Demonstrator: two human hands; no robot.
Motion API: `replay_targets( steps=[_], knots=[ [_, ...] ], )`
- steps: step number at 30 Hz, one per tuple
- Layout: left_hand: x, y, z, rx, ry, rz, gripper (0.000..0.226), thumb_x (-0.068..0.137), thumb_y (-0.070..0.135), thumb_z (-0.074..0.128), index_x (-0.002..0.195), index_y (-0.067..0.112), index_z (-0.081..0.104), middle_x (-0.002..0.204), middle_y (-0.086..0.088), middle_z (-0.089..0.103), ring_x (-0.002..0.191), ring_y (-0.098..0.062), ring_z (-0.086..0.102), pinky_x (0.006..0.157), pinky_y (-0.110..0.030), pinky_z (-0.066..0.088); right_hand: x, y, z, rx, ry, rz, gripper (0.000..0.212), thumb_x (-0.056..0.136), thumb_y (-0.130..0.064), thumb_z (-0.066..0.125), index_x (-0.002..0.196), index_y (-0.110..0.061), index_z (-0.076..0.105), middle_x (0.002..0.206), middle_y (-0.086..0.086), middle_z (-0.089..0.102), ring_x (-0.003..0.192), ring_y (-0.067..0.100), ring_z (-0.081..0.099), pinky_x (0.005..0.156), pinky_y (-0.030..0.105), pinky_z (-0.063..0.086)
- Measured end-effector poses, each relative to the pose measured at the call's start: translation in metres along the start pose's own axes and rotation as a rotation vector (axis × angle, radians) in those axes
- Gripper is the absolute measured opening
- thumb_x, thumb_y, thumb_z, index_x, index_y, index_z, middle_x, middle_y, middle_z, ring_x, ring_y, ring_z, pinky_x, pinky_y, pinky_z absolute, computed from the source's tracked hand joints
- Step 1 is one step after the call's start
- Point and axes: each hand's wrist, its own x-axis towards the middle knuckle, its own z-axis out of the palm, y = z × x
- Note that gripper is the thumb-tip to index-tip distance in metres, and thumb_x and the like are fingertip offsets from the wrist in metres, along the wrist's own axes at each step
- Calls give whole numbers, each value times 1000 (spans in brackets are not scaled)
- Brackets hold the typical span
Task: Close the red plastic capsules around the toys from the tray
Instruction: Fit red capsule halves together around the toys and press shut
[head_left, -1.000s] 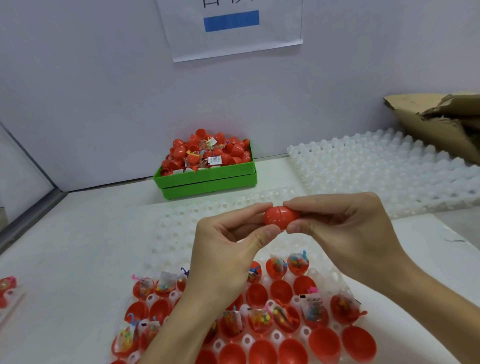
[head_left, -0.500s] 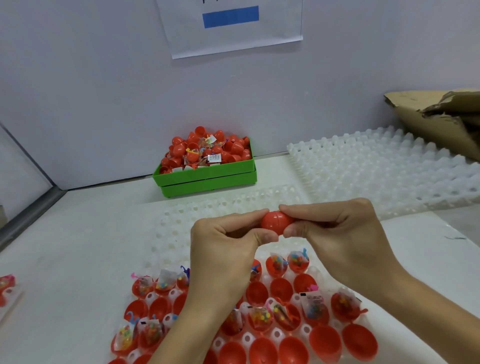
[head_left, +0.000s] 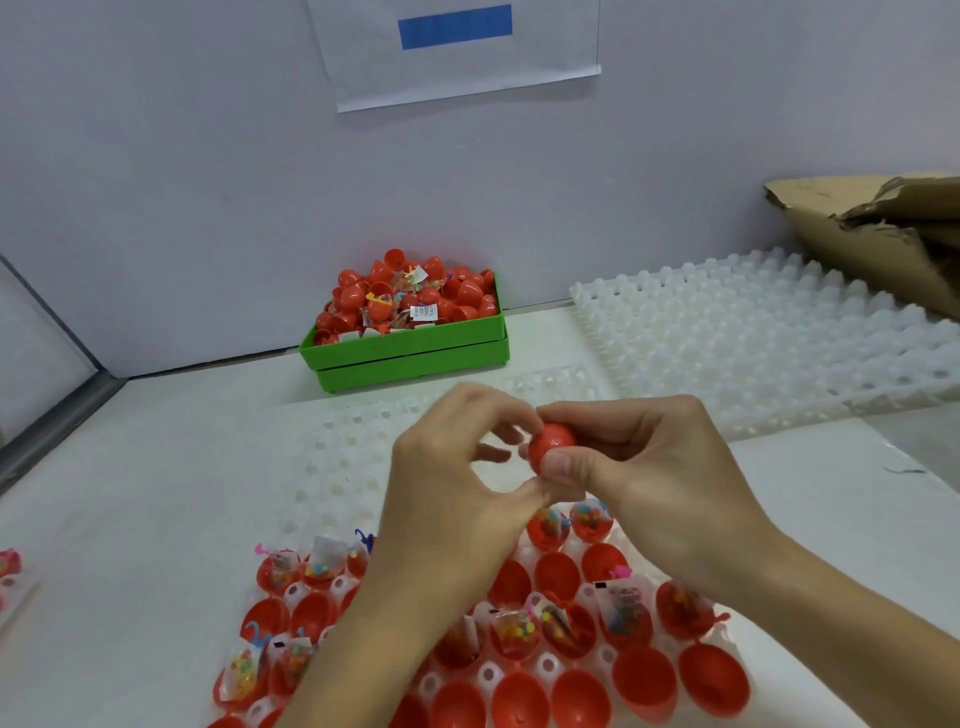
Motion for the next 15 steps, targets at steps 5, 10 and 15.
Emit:
replay_targets(
  steps=[5,10,15],
  knots=[
    [3,-16,-11,-594,-313,-352,72,58,32,91,123,24,64,126,4,66,114,-11,65,87,-25,55,-1,-7,-1,92,-154,-119,30,82,-2,73,98,-26,79,94,-5,78,93,14,74,88,34,58],
    [-1,-18,1,-723,-327,-304,44,72,21,80,114,13,71,114,-11,72,111,-31,66,98,-48,52,-1,-9,0,113,-279,-268,33,82,-3,67,103,-26,77,101,-5,77,98,15,73,86,24,56],
    [-3,-20,5,-691,-234,-321,53,63,22,80,114,8,72,108,-7,74,105,-24,70,87,-35,57,-1,-7,1,184,-234,-291,29,76,-20,66,95,-37,79,94,-10,77,92,12,74,80,21,57]
  ],
)
